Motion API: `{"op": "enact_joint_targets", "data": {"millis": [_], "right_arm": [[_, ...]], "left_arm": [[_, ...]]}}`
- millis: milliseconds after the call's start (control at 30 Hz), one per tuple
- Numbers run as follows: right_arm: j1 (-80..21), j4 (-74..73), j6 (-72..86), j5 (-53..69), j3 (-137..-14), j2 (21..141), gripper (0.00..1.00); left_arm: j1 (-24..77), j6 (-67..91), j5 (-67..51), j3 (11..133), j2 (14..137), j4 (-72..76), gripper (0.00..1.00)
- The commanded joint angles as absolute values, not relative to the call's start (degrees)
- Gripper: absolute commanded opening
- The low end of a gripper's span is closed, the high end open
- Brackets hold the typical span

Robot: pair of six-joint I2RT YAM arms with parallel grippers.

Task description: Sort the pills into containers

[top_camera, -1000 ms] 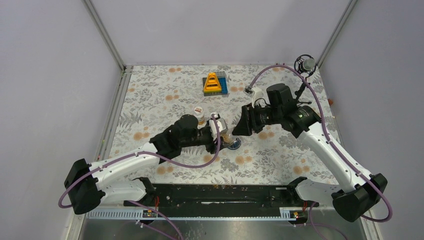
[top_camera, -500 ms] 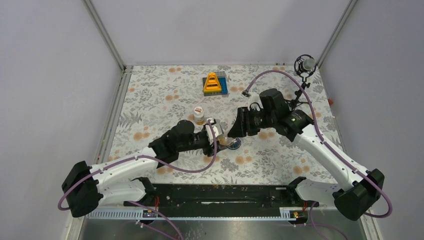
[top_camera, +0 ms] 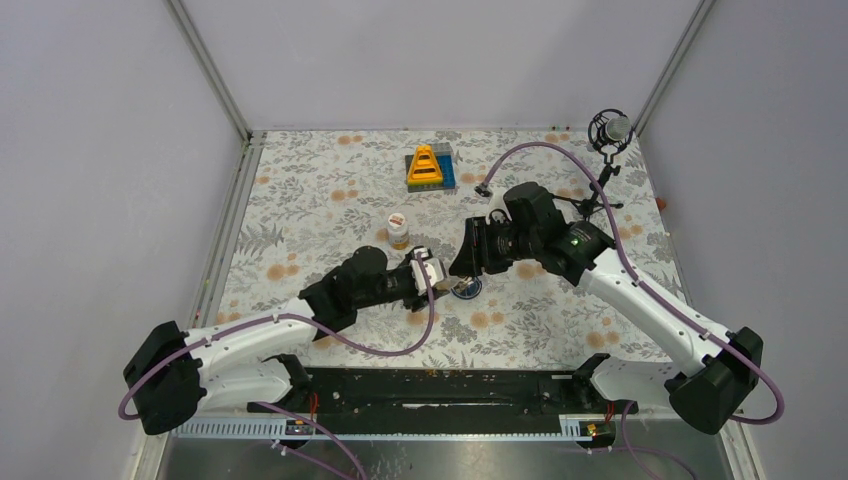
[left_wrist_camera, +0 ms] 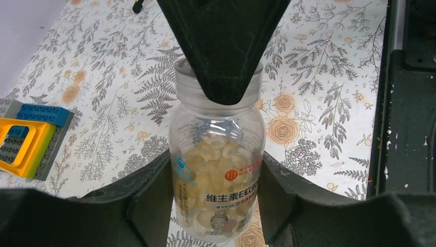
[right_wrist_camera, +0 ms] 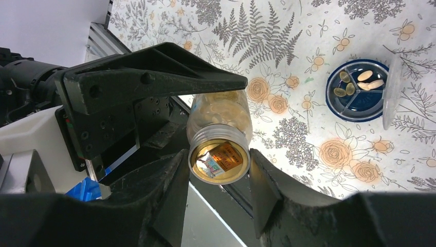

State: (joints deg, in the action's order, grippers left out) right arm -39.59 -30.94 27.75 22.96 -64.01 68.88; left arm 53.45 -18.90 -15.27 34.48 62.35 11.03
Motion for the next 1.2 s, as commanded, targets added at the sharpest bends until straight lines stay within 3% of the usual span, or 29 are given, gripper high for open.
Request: {"op": "enact_joint_targets", "data": {"millis": [0,667,733,967,1167], "right_arm": [[-43.05,-27.62,28.69,24.59,-65.95,69.87,0.43],[-43.01,-31.17,29.52,16.48,-72.18,68.73,0.56],[-43.01,-31.60,29.07,15.89,-73.04,68.41,0.59],[-42.96,-31.89,25.72,14.10,-74.30,66.49,0.89],[-42.93,-34.03,21.88,13.23,-75.35,65.30,0.93]], "left_arm": [[54.65,-20.11,-17.91,36.19,61.24,30.78,0.00],[54.58,-11.17,-15.25,28.56,60.98,36.16,0.00],[54.59,-10.63,-14.99,28.23,61.24,36.29,0.00],[54.58,-9.46,-14.55,28.53,61.79,35.86,0.00],[54.49,-7.79,-14.48,28.52,61.62,36.38,0.00]]}}
